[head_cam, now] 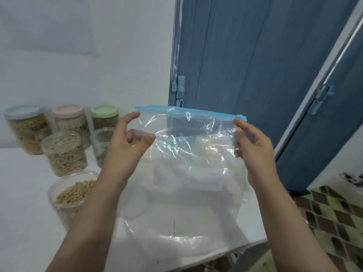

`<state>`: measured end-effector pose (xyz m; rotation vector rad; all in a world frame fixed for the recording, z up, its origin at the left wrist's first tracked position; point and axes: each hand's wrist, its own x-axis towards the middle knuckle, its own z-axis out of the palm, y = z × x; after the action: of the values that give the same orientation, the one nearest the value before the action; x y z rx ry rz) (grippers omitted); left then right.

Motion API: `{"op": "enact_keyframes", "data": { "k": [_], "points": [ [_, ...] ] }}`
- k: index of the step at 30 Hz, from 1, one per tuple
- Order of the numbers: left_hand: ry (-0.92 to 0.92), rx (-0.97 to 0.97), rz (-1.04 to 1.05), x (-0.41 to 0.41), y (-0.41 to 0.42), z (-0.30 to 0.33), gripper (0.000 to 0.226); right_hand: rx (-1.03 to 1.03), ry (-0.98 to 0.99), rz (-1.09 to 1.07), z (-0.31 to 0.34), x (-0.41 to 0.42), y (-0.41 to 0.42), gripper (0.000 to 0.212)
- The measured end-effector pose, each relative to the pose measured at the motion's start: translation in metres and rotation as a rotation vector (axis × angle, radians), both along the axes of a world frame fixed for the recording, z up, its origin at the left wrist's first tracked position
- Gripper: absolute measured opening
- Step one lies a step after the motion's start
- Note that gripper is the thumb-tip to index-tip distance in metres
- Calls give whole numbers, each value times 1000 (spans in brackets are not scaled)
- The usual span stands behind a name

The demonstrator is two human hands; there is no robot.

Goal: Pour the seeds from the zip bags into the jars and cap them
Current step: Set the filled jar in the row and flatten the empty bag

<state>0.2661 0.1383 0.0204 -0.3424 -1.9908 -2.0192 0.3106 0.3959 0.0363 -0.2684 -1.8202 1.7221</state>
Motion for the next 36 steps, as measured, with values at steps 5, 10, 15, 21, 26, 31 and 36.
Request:
{"op": "enact_keyframes", "data": {
  "k": [5, 10, 15, 21, 26, 31, 36],
  "points": [
    [13, 0, 71, -4, 38, -21, 52, 18, -34, 88, -11, -23, 46, 34],
    [-33, 4, 80, -7, 52, -24, 44, 47, -34, 147, -18, -45, 62, 43],
    [-1, -34, 140, -19, 51, -20, 39, 46, -10, 189, -20, -59, 68, 41],
    [17, 8, 192, -25, 57, -19, 58, 25, 55, 224, -18, -67, 69, 37],
    [63, 5, 207, -29, 56, -25, 68, 45, 75, 227, -21, -72, 70, 38],
    [14, 93, 232, -46, 57, -31, 63, -6, -40, 348, -23, -78, 78, 46],
    [-78, 114, 163, -77, 59, -37, 73, 117, -124, 396, -44, -76, 83, 56]
  ]
}}
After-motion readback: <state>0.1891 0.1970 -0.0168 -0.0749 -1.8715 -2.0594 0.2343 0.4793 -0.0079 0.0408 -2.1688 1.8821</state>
